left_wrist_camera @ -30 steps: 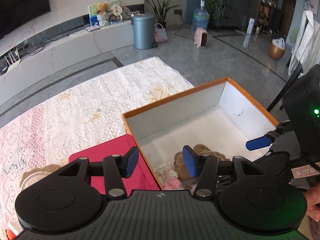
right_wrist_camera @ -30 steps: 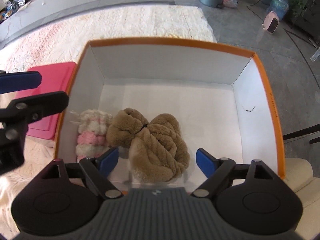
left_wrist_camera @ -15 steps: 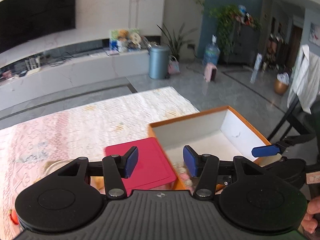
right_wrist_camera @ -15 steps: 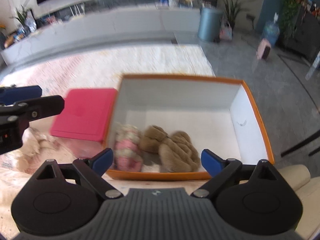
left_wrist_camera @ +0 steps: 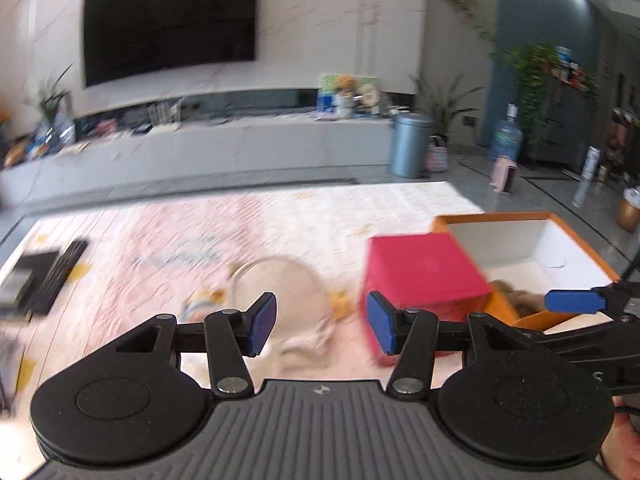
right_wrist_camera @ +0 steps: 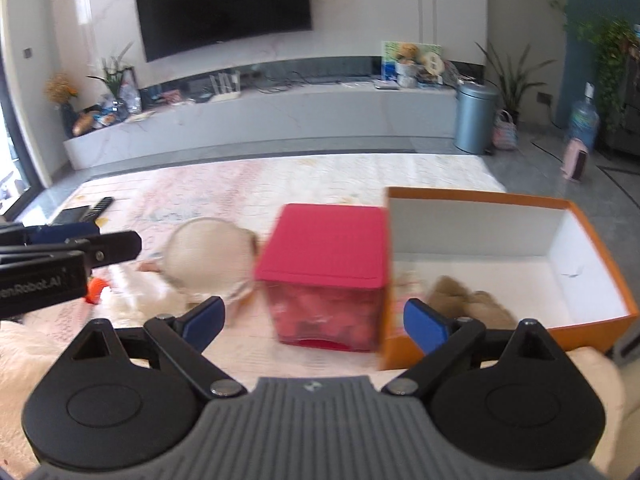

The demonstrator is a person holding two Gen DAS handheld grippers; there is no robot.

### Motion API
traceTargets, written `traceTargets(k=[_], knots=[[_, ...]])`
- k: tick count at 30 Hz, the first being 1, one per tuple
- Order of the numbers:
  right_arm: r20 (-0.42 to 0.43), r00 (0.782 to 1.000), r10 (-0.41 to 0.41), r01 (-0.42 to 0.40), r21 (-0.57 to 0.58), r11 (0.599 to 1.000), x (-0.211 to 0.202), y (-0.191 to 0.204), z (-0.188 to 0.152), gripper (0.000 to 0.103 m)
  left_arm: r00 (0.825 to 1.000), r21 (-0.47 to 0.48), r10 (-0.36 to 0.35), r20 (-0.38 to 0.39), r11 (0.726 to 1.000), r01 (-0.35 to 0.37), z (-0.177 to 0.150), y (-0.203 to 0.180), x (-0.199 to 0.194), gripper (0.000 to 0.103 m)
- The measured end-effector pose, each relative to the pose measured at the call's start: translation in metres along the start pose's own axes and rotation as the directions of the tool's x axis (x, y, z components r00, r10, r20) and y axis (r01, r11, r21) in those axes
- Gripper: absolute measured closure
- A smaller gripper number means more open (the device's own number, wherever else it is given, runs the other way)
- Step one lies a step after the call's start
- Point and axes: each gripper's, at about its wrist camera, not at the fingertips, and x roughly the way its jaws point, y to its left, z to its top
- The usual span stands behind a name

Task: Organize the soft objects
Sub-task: 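Move both tools back toward the remaining items on the bed, then grasp the white paper-wrapped item with the right tool while the left tool grasps the plastic bundle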

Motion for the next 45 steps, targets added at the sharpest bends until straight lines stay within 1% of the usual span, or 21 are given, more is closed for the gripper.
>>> traceTargets(k=[3,6,10,13,16,19,22,25,29,31,33,35,37,38,40,43,45], knots=[[-0.003,1.0,0.028,-0.028,-0.028,0.999,0.011,0.022,-0.009,0.009,0.999,-0.029,0.039,-0.028,0.999,-0.039,-0.014,0.022,0.002,0.042],[-0.016,0.999,0.029,-0.03,-0.071,0.997,0.023,0.042,-0.016,0.009,0.997,-0.041,0.067,-0.048,0.997,-0.069,-0.028,0.041,0.0,0.042],[-0.045,0.998,0.041,-0.046,-0.107,0.993,0.037,0.06,-0.024,0.009,0.992,-0.076,0.094,-0.084,0.992,-0.101,-0.045,0.066,-0.001,0.042],[-0.066,0.997,0.045,-0.053,-0.132,0.99,0.045,0.071,-0.026,0.009,0.988,-0.098,0.115,-0.105,0.987,-0.125,-0.052,0.082,-0.002,0.042],[-0.089,0.995,0.051,-0.063,-0.143,0.988,0.056,0.079,-0.028,0.009,0.985,-0.153,0.11,-0.133,0.98,-0.13,-0.057,0.101,-0.003,0.042],[-0.111,0.992,0.061,-0.077,-0.15,0.986,0.068,0.088,-0.028,0.01,0.979,-0.221,0.099,-0.177,0.966,-0.137,-0.064,0.119,0.0,0.042],[-0.136,0.989,0.063,-0.085,-0.164,0.983,0.081,0.097,-0.029,0.01,0.97,-0.264,0.078,-0.229,0.955,-0.139,-0.071,0.127,0.005,0.042],[-0.172,0.983,0.064,-0.095,-0.176,0.98,0.093,0.105,-0.032,0.01,0.955,-0.233,0.091,-0.281,0.959,-0.16,-0.073,0.126,0.014,0.042],[-0.233,0.971,0.059,-0.106,-0.194,0.975,0.109,0.111,-0.038,0.01,0.928,-0.172,0.112,-0.356,0.968,-0.182,-0.075,0.121,0.026,0.042],[-0.262,0.963,0.058,-0.111,-0.196,0.974,0.117,0.112,-0.042,0.01,0.921,-0.161,0.108,-0.374,0.971,-0.179,-0.076,0.121,0.03,0.042],[-0.274,0.96,0.059,-0.113,-0.187,0.976,0.122,0.112,-0.043,0.01,0.924,-0.168,0.094,-0.37,0.972,-0.166,-0.075,0.123,0.032,0.042],[-0.279,0.958,0.065,-0.116,-0.171,0.978,0.125,0.11,-0.042,0.01,0.939,-0.192,0.062,-0.339,0.972,-0.134,-0.074,0.125,0.029,0.042],[-0.281,0.957,0.074,-0.12,-0.151,0.981,0.127,0.108,-0.04,0.01,0.952,-0.217,0.014,-0.305,0.972,-0.084,-0.071,0.128,0.026,0.041],[-0.283,0.956,0.078,-0.123,-0.144,0.982,0.129,0.107,-0.04,0.01,0.956,-0.228,-0.008,-0.292,0.972,-0.062,-0.071,0.129,0.025,0.041],[-0.285,0.954,0.087,-0.13,-0.132,0.983,0.131,0.107,-0.038,0.01,0.958,-0.238,-0.026,-0.284,0.97,-0.044,-0.068,0.13,0.027,0.04],[-0.277,0.955,0.105,-0.142,-0.12,0.982,0.133,0.107,-0.035,0.01,0.957,-0.243,-0.004,-0.29,0.968,-0.069,-0.065,0.13,0.034,0.04],[-0.269,0.957,0.112,-0.147,-0.115,0.982,0.134,0.107,-0.033,0.01,0.953,-0.244,-0.011,-0.304,0.967,-0.067,-0.063,0.131,0.041,0.04]])
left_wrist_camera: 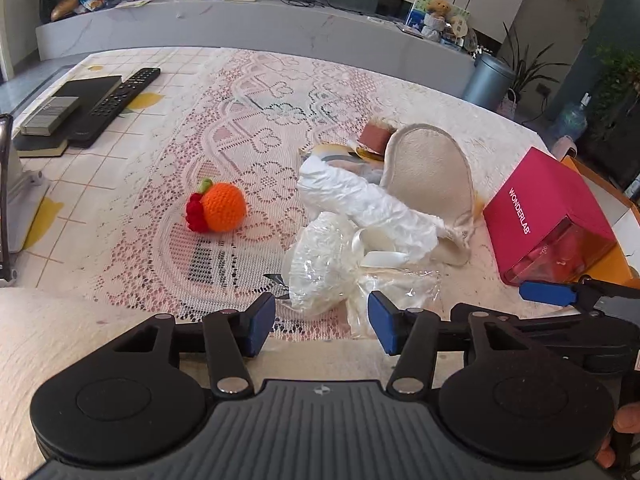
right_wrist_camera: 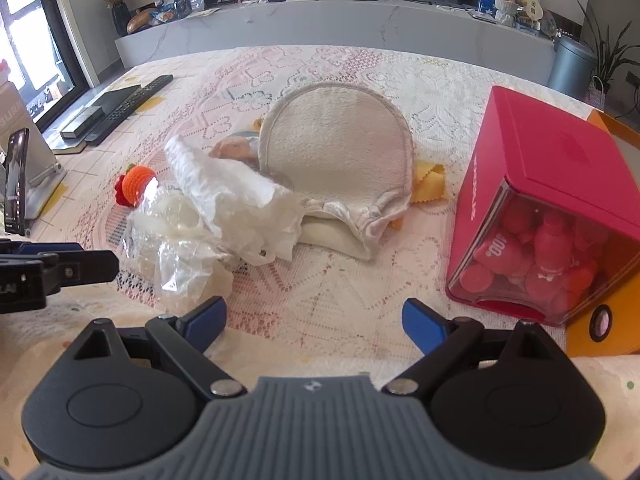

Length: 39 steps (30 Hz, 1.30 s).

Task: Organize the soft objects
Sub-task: 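Grasp the white paper-wrapped item with the right tool while the left tool grasps the plastic bundle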

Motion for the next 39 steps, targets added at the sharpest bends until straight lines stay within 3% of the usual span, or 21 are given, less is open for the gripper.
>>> traceTargets(k=[7,15,20,28,34,35,36,37,39], knots=[[0.017,1.0,-0.002,0.002,0.021,1.0,0.006,-0.005,0.01,0.013,0.998,0.039,-0.005,-0.055,0.999,0.007,0.003,-0.008,0.02,0.04],[0.061,0.998,0.002,-0.001,-0.008,1.0,0.0,-0.002,0.023,0.018,0.998,-0.032,-0.043,-0.045,0.999,0.041,0.007,-0.001,0.02,0.04],[0.098,0.993,0.063,-0.056,-0.069,0.996,-0.006,0.011,0.041,0.021,0.997,-0.102,0.058,-0.046,0.993,-0.062,0.008,0.007,0.014,0.042],[0.059,0.995,0.08,-0.062,-0.255,0.965,0.02,0.05,0.068,0.027,0.996,-0.156,0.086,-0.035,0.984,-0.091,0.009,0.016,0.011,0.045],[-0.03,0.998,0.06,-0.066,-0.258,0.964,0.049,0.054,0.066,0.049,0.996,-0.151,0.081,-0.033,0.985,-0.085,0.008,0.016,0.011,0.045],[-0.045,0.997,0.065,-0.075,-0.254,0.964,0.051,0.053,0.065,0.065,0.997,-0.154,0.077,-0.033,0.985,-0.081,0.008,0.016,0.01,0.045],[-0.06,0.996,0.073,-0.086,-0.244,0.966,0.053,0.052,0.062,0.087,0.997,-0.155,0.072,-0.031,0.985,-0.076,0.008,0.016,0.01,0.045],[-0.064,0.994,0.084,-0.096,-0.231,0.968,0.052,0.051,0.061,0.093,0.997,-0.157,0.067,-0.029,0.985,-0.071,0.007,0.017,0.009,0.045],[-0.053,0.993,0.105,-0.114,-0.212,0.971,0.044,0.048,0.057,0.095,0.998,-0.159,0.055,-0.025,0.985,-0.059,0.007,0.016,0.008,0.045]])
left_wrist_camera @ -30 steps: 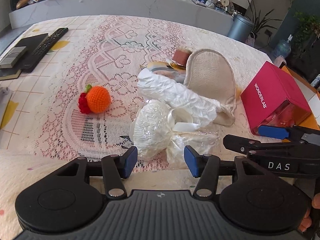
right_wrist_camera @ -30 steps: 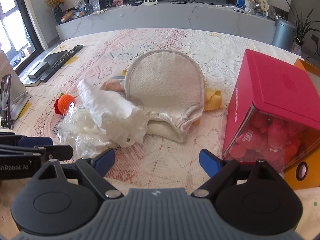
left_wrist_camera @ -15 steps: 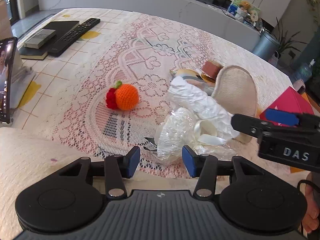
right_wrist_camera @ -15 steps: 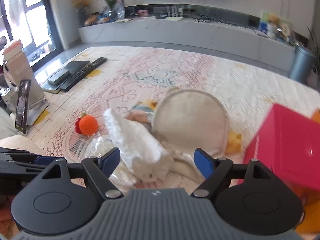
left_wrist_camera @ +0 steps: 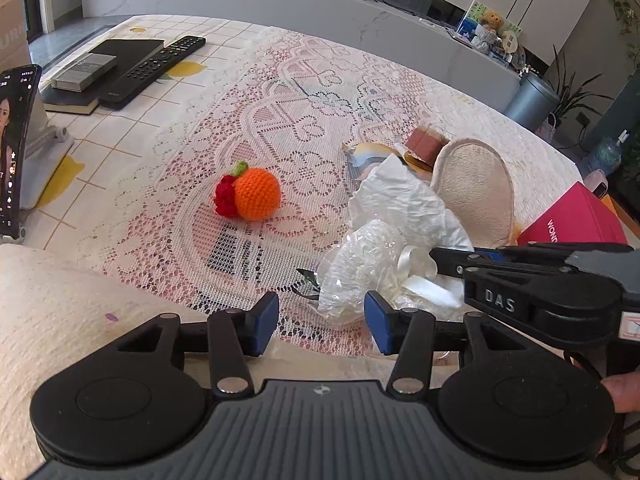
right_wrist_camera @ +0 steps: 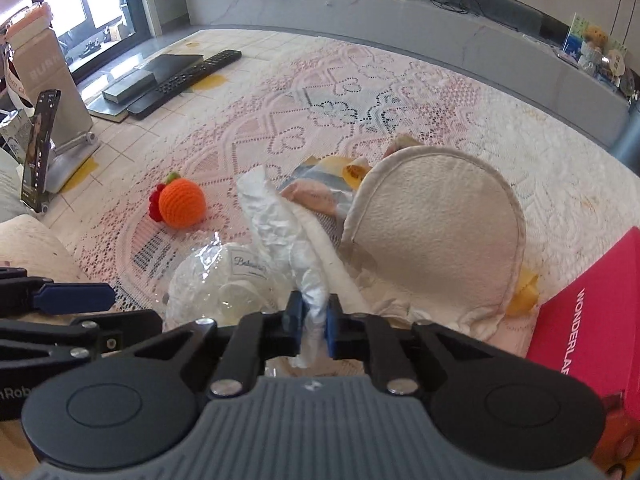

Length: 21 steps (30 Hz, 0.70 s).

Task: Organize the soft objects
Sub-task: 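Grasp the white paper-wrapped item with the right tool while the left tool grasps the plastic bundle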

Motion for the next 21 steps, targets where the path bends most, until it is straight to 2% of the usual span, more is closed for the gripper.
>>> traceTargets(k=[6,9,14,18,21], knots=[[0.071,0.997,-0.036,0.033,0.053,0.998,-0.048,-0.004,-0.017,0.096,0.999,-0.014,-0.05,0.01,0.999,0.05,-0.002,-0.001,-0.005,0.042],[0.058,0.995,-0.084,0.077,0.112,0.991,-0.061,-0.017,-0.029,0.096,0.996,-0.033,-0.084,0.007,0.996,0.084,-0.003,-0.002,-0.008,0.037],[-0.008,0.993,-0.117,0.116,0.2,0.973,-0.058,-0.037,-0.051,0.096,0.991,-0.057,-0.135,-0.005,0.989,0.135,-0.007,-0.009,-0.007,0.028],[-0.044,0.995,-0.095,0.102,0.192,0.976,-0.042,-0.036,-0.056,0.094,0.994,-0.093,-0.11,-0.013,0.99,0.108,-0.005,-0.014,-0.001,0.024],[-0.046,0.995,-0.09,0.096,0.176,0.98,-0.034,-0.032,-0.052,0.085,0.992,-0.146,-0.127,-0.029,0.982,0.121,-0.001,-0.018,0.006,0.023]])
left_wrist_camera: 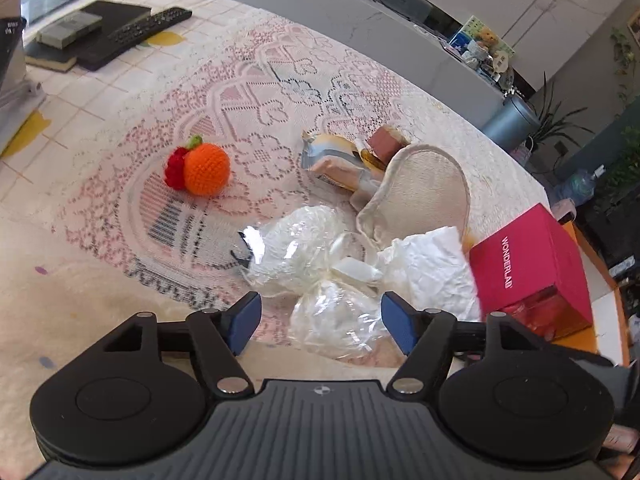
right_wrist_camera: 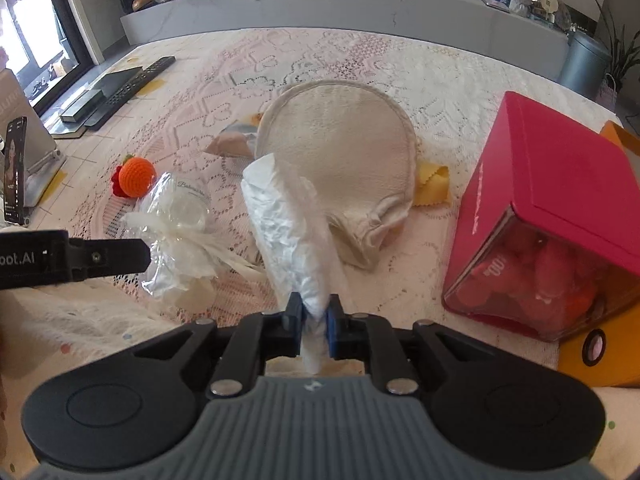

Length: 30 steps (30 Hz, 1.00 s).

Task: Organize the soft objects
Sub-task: 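Grasp the white paper-wrapped item with the right tool while the left tool grasps the plastic bundle, then carry both wrapped items into the orange box and open both tools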

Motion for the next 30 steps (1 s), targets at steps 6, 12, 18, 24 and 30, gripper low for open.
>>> traceTargets(k=[6,12,18,24,30], knots=[[0.026,1.0,-0.005,0.007,-0.065,0.998,0.003,0.007,0.015,0.054,0.998,-0.031,0.051,-0.038,0.998,-0.052,0.007,-0.013,0.024,0.023],[-0.009,1.0,0.015,-0.016,-0.109,0.994,0.02,0.01,0.031,0.055,0.994,-0.051,0.081,-0.075,0.995,-0.085,0.01,-0.01,0.045,0.023],[-0.065,0.998,0.014,-0.022,-0.111,0.994,0.036,0.01,0.027,0.069,0.993,-0.051,0.078,-0.087,0.995,-0.083,0.012,-0.008,0.057,0.023],[-0.053,0.999,0.0,-0.005,-0.103,0.995,0.034,0.007,0.025,0.089,0.993,-0.001,0.089,-0.083,0.996,-0.09,0.007,-0.011,0.063,0.038],[-0.016,1.0,-0.004,0.002,-0.087,0.996,0.016,0.005,0.022,0.09,0.996,0.032,0.082,-0.047,0.996,-0.08,0.0,-0.014,0.049,0.055]])
